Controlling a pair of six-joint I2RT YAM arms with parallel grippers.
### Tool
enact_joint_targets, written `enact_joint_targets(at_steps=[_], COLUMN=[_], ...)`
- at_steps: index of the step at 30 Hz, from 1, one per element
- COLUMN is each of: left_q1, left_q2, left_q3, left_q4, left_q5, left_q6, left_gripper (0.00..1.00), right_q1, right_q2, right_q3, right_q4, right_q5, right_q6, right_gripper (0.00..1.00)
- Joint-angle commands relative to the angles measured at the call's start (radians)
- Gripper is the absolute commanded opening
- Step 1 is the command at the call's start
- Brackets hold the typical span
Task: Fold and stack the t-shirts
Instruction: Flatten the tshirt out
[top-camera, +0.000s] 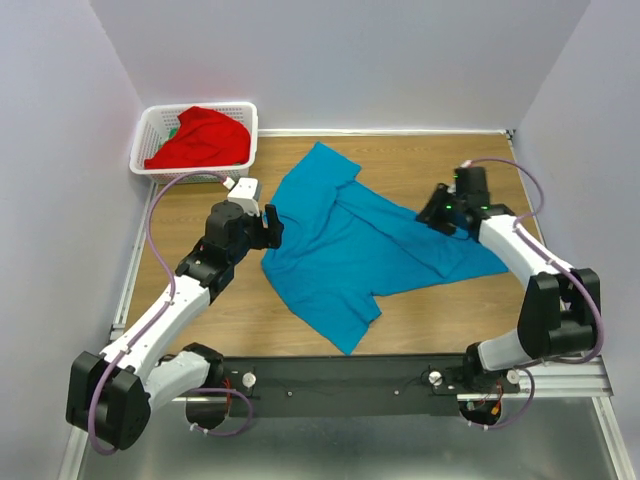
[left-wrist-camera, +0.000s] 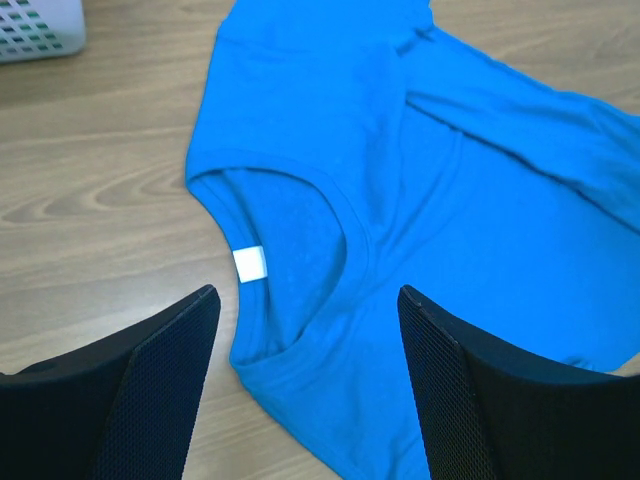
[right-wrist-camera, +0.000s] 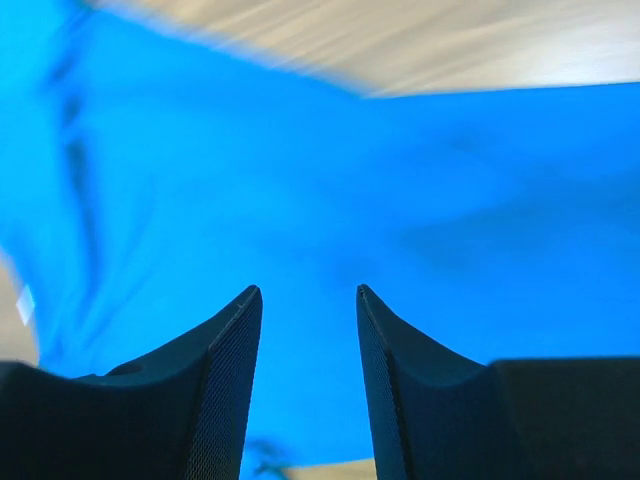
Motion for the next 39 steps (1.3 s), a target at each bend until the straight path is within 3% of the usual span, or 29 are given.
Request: enact_joint_targets(at_steps=[1,4,12,24,31,39], left_q1=[0.001,0.001,0.005,0.011,0.012,0.013], left_q2=[-0.004,-0.014,-0.019,-0.008,-0.005,-0.001], left_q3=[0.012,0.01,0.015,0.02,0.02,0.023], left_q4=[-0.025,-0.024,-0.021,-0.029,-0.029,-0.03], left_q5=[0.011,-0.004,-0.024,-0.02,-0.018,-0.013], left_q6=[-0.002,0.001,0.013,0.012,0.013,0.01], left_gripper=[0.8,0.8,0.8,0.8,0.8,0.8], right_q1=[-0.163,-0.254,-0.422,-0.435,-0.435,-0.435], right_q2=[0.029,0.06,0.104,0.173,0.137,0.08], right_q3=[-0.044,-0.044,-0.095,-0.127,-0.147,-0.164], right_q4=[-0.042,-0.037,0.012,0.064,0.062,0.05], right_q5=[-0.027,0.049,0.074,-0.009,-0.073,-0.096], right_q6=[-0.023,-0.009,-0.013,-0.038,-0.033,-0.044], right_gripper=[0.48,0.48,0.47,0.45,0.39,0.39])
